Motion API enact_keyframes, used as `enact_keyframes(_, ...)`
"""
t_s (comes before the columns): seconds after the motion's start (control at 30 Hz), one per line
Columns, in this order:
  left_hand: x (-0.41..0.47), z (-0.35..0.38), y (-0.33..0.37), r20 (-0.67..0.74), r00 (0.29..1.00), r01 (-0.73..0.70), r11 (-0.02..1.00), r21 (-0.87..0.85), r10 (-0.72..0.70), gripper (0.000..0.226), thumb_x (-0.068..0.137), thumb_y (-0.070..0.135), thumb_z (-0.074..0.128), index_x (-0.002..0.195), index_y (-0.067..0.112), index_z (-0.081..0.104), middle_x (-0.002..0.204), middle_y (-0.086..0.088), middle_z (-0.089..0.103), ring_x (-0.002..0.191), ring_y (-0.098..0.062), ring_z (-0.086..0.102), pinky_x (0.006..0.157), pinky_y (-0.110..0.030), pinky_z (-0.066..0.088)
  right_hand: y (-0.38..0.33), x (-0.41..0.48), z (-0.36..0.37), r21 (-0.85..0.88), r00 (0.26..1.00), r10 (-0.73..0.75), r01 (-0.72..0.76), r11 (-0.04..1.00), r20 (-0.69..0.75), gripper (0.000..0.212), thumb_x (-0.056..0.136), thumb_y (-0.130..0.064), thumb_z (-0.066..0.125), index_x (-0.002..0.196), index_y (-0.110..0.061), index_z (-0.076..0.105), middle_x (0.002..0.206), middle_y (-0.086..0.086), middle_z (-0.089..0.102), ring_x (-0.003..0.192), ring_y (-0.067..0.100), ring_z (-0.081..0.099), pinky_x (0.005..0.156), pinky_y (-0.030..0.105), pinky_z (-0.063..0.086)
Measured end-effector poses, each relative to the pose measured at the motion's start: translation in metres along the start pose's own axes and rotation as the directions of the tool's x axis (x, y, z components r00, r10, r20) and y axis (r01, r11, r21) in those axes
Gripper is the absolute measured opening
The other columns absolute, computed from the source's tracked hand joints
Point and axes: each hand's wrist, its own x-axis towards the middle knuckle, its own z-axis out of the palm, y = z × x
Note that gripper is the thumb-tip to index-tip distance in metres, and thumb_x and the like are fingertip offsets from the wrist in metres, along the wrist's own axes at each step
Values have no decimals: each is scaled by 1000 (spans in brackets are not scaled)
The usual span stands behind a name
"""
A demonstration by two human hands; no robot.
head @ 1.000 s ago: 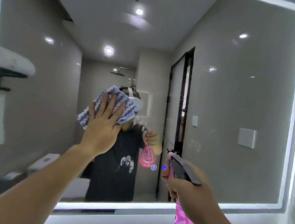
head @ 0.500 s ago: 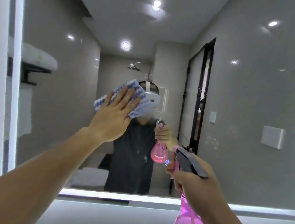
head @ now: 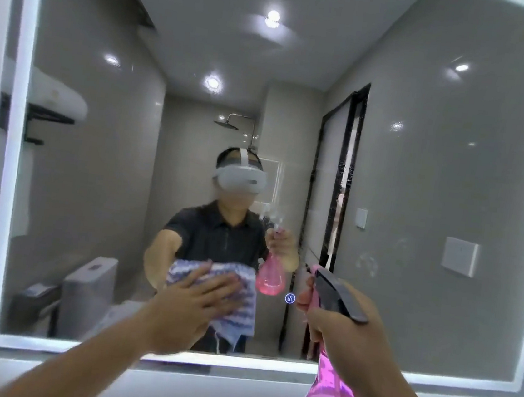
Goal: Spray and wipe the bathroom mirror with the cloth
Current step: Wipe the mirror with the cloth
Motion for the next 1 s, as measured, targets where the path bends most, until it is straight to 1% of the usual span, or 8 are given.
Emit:
enact_keyframes(0.1, 79, -47, -59, -314, 913, 304, 948, 93, -262, 57, 91, 33, 34, 147, 24, 25, 155, -3, 20, 143, -27, 14, 118, -48, 4, -3, 1, -1, 22, 1000, 6, -5, 1000, -13, 14, 69, 12, 49, 80, 7, 56, 61, 12, 53, 52, 17, 36, 40, 16, 32)
enact_keyframes(0.2, 95, -44, -58, -283, 861, 451, 892, 38, -423, 58, 92, 30, 28, 148, 25, 16, 156, -4, 13, 145, -27, 8, 117, -45, -3, 0, -1, -1, 14, 999, 19, -19, 1000, -29, 17, 69, 10, 50, 85, 9, 55, 76, 30, 58, 58, 20, 41, 45, 20, 34)
enact_keyframes(0.33, 32, 27, 17, 41, 999, -25, 978, 206, 17, 61, 77, 37, 53, 137, 34, 43, 149, 6, 39, 145, -20, 19, 118, -45, -2, 2, -7, -1, 76, 996, 77, -73, 994, -50, 27, 62, -4, 54, 85, 9, 55, 89, 37, 57, 59, 20, 40, 51, 29, 33)
enact_keyframes(0.43, 4, 39, 26, 251, 944, -282, 921, 269, 215, 51, 73, 33, 62, 123, 37, 58, 137, 15, 53, 140, -16, 30, 119, -43, -1, 5, -9, -5, 95, 994, 84, -78, 992, -62, 24, 63, -3, 53, 85, 3, 60, 86, 34, 60, 60, 21, 42, 55, 31, 33)
enact_keyframes(0.57, 54, -18, -25, -96, 993, 83, 980, 180, -67, 66, 76, 22, 58, 139, 33, 43, 150, 7, 37, 142, -18, 24, 118, -40, 2, 2, -9, -14, 66, 997, 54, -50, 997, -49, 22, 67, 10, 50, 73, -6, 63, 49, 0, 52, 41, 7, 37, 38, 13, 31)
enact_keyframes(0.77, 157, -88, -88, -182, 833, 530, 848, -7, -522, 58, 99, 32, 22, 148, 29, -9, 151, 3, -26, 133, -15, -36, 106, -41, -28, -11, -12, -20, 58, 998, 36, -33, 998, -46, 35, 56, -3, 50, 87, -14, 62, 81, 20, 64, 33, -1, 39, 35, 7, 29)
enact_keyframes(0.93, 94, -32, -13, -34, 997, 74, 976, 205, -68, 65, 80, 26, 52, 143, 30, 38, 152, 0, 33, 142, -23, 20, 117, -52, 7, -5, -15, -23, 51, 995, 79, -76, 996, -65, 31, 64, 11, 49, 85, -7, 65, 81, 26, 64, 39, 4, 37, 36, 12, 30)
enact_keyframes(1.0, 78, -25, -11, 96, 994, -71, 979, 192, 53, 65, 84, 30, 52, 145, 33, 29, 154, 6, 27, 144, -20, 10, 116, -45, -5, -5, -17, -24, 37, 996, 72, -70, 997, -54, 23, 66, 6, 51, 83, -3, 63, 79, 26, 63, 39, 4, 35, 36, 11, 29)
